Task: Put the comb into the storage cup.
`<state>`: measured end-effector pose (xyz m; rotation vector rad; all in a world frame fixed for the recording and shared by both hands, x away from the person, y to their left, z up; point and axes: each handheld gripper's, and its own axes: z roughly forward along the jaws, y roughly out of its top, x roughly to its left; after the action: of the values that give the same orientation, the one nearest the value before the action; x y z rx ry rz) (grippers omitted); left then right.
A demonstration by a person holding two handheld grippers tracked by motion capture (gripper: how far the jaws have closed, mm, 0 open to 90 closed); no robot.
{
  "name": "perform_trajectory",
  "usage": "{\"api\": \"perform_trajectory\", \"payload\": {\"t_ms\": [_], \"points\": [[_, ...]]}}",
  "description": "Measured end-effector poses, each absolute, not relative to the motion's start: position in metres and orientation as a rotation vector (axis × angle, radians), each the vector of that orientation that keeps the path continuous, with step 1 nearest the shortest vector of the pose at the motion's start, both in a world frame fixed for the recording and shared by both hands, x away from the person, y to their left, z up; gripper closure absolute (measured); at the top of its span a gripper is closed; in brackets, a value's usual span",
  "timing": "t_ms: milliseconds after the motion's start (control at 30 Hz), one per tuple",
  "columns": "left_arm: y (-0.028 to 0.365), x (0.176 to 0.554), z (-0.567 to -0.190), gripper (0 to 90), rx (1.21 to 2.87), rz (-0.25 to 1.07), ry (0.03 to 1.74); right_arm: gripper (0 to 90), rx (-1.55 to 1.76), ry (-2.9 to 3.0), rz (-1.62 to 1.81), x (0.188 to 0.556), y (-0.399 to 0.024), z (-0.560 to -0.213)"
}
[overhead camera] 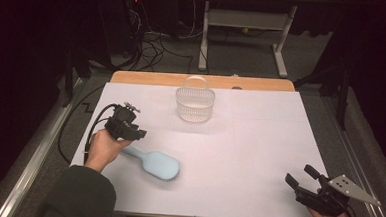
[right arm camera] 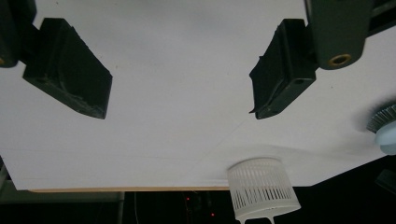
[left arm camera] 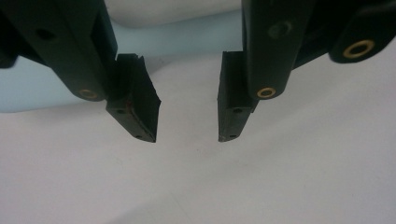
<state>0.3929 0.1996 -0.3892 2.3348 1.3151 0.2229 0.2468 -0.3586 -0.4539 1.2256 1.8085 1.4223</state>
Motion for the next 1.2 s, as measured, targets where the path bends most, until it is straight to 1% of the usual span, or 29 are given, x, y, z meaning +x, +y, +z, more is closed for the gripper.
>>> {"api": "perform_trajectory", "payload": {"t_ms": [33, 67, 100, 133, 200, 267, 333, 367, 400, 500, 533, 567, 633, 767, 1200], "points": [[0.200, 0.393, -0.390, 60.3, 2.340, 0.217, 1.316, 20.8, 1.226, 1.809, 1.422, 0.247, -0.359, -0.454], [0.200, 0.394, -0.391, 63.2, 2.348, 0.209, 1.321, 20.8, 1.226, 1.809, 1.421, 0.247, -0.359, -0.454], [0.200, 0.395, -0.391, 63.2, 2.352, 0.207, 1.322, 20.8, 1.226, 1.809, 1.421, 0.247, -0.359, -0.454], [0.200, 0.396, -0.392, 65.6, 2.355, 0.199, 1.328, 20.8, 1.227, 1.808, 1.421, 0.247, -0.359, -0.454], [0.201, 0.397, -0.394, 65.9, 2.365, 0.191, 1.337, 20.8, 1.226, 1.810, 1.420, 0.247, -0.359, -0.454], [0.201, 0.398, -0.396, 72.0, 2.374, 0.184, 1.350, 20.8, 1.225, 1.810, 1.419, 0.247, -0.358, -0.454], [0.201, 0.398, -0.397, 73.4, 2.391, 0.193, 1.356, 20.8, 1.225, 1.810, 1.419, 0.247, -0.358, -0.454], [0.201, 0.398, -0.398, 76.9, 2.399, 0.195, 1.355, 20.8, 1.225, 1.810, 1.419, 0.247, -0.359, -0.454], [0.201, 0.398, -0.399, 76.9, 2.401, 0.191, 1.363, 20.8, 1.225, 1.810, 1.419, 0.247, -0.359, -0.454], [0.201, 0.398, -0.402, 82.0, 2.423, 0.184, 1.372, 20.8, 1.225, 1.811, 1.419, 0.247, -0.358, -0.454], [0.201, 0.398, -0.403, 82.0, 2.423, 0.180, 1.374, 20.8, 1.225, 1.811, 1.419, 0.247, -0.358, -0.454], [0.202, 0.398, -0.405, 83.9, 2.423, 0.171, 1.382, 20.8, 1.225, 1.810, 1.419, 0.247, -0.358, -0.454], [0.204, 0.398, -0.407, 84.2, 2.427, 0.163, 1.386, 20.8, 1.225, 1.810, 1.419, 0.247, -0.358, -0.454], [0.209, 0.397, -0.411, 87.7, 2.421, 0.148, 1.409, 20.8, 1.227, 1.812, 1.417, 0.247, -0.358, -0.454], [0.213, 0.398, -0.420, 87.7, 2.432, 0.149, 1.443, 20.9, 1.225, 1.810, 1.412, 0.247, -0.358, -0.454]]}}
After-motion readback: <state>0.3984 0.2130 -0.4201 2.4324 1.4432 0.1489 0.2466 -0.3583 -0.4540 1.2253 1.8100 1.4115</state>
